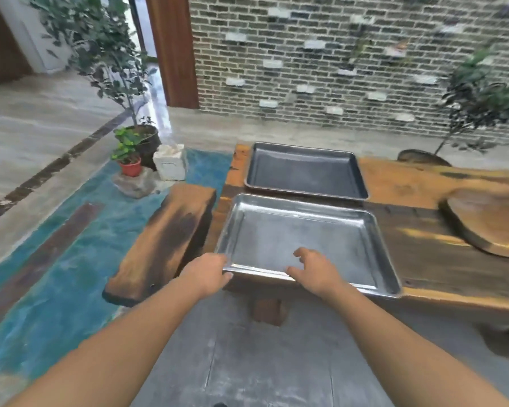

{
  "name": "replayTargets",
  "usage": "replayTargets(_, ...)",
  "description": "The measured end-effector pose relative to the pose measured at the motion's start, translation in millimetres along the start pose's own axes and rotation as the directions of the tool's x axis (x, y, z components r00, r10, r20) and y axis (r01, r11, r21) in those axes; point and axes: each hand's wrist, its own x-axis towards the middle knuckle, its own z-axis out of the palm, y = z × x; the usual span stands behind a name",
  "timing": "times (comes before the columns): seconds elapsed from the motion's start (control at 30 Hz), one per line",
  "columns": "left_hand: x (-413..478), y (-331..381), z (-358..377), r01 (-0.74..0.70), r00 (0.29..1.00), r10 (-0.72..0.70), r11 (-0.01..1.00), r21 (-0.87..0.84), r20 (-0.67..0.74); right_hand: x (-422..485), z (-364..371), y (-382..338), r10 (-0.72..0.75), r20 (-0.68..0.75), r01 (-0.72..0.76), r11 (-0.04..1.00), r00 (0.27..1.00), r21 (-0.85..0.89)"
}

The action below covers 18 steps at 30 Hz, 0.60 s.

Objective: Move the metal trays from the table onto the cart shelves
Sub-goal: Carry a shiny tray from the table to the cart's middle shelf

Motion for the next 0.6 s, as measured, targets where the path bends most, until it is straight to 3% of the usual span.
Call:
replayTargets(0.33, 116.6, 22.3, -6.0, -0.132, 0.990, 0.131, 0.991, 0.007, 0.059, 44.6, -13.9, 53.8, 0.232, -0.031, -0.229, 0.970, 0.972, 0.086)
replayTargets(0.6, 207.6, 52.5, 20.5, -0.111, 0.989, 0.114, 0.993, -0.038, 0.093, 126.0, -33.3, 124.4, 0.262, 0.004, -0.262, 0.962, 0.965, 0.081)
